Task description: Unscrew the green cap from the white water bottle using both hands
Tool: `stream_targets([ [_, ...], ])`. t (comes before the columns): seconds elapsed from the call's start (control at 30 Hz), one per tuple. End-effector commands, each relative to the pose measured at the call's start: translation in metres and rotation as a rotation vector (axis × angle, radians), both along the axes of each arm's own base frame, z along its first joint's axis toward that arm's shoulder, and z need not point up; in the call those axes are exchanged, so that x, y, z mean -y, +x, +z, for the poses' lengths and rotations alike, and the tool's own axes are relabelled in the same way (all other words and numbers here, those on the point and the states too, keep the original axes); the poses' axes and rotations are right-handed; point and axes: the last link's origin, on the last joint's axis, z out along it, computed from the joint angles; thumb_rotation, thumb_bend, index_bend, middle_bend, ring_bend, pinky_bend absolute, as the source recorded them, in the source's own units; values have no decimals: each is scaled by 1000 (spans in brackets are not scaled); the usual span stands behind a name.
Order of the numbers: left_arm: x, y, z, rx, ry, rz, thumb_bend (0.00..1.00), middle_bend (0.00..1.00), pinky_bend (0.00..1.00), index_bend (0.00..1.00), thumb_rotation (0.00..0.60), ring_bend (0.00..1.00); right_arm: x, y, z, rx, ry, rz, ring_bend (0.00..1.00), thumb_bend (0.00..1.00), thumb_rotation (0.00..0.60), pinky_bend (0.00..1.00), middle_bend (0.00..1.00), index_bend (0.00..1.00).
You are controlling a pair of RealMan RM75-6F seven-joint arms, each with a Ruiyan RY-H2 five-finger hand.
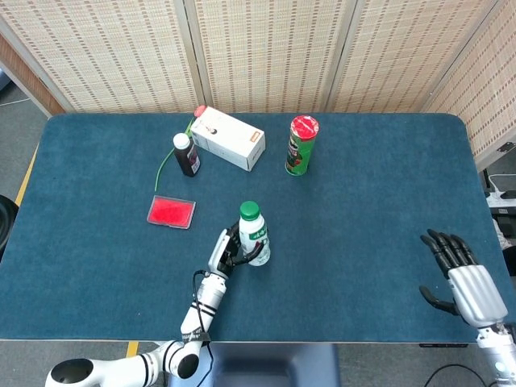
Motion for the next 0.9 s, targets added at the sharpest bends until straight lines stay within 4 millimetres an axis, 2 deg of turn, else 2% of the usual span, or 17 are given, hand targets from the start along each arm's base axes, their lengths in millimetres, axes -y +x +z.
stream_targets([
  [0.03, 23, -3, -9, -112, 73, -80, 725, 729, 205, 710, 600, 400, 23, 31, 4, -10, 59, 108, 0, 202, 600, 0, 0, 18],
  [0.17, 37, -1, -16, -151, 112, -126, 729, 735, 207, 711, 600, 402, 42, 71, 11, -82, 113, 197, 0, 219, 600, 0, 0, 137],
  [0.3, 44, 5, -22, -125, 94, -118, 740, 753, 223, 715, 600, 413, 59, 122, 14, -98, 221, 262, 0, 277, 600, 0, 0, 260],
  [0.43, 44, 13, -23, -100, 74, -103, 747, 759, 228, 717, 600, 417, 70, 161, 12, -68, 329, 283, 0, 280, 600, 0, 0, 305],
  [0.63, 42, 21, -24, -116, 60, -98, 747, 762, 229, 720, 600, 419, 85, 185, 9, -125, 344, 294, 0, 281, 600, 0, 0, 313],
  [0.9, 31, 32, -20, -160, 89, -130, 750, 770, 238, 723, 600, 421, 99, 195, -2, -146, 366, 252, 0, 283, 600, 0, 0, 315],
])
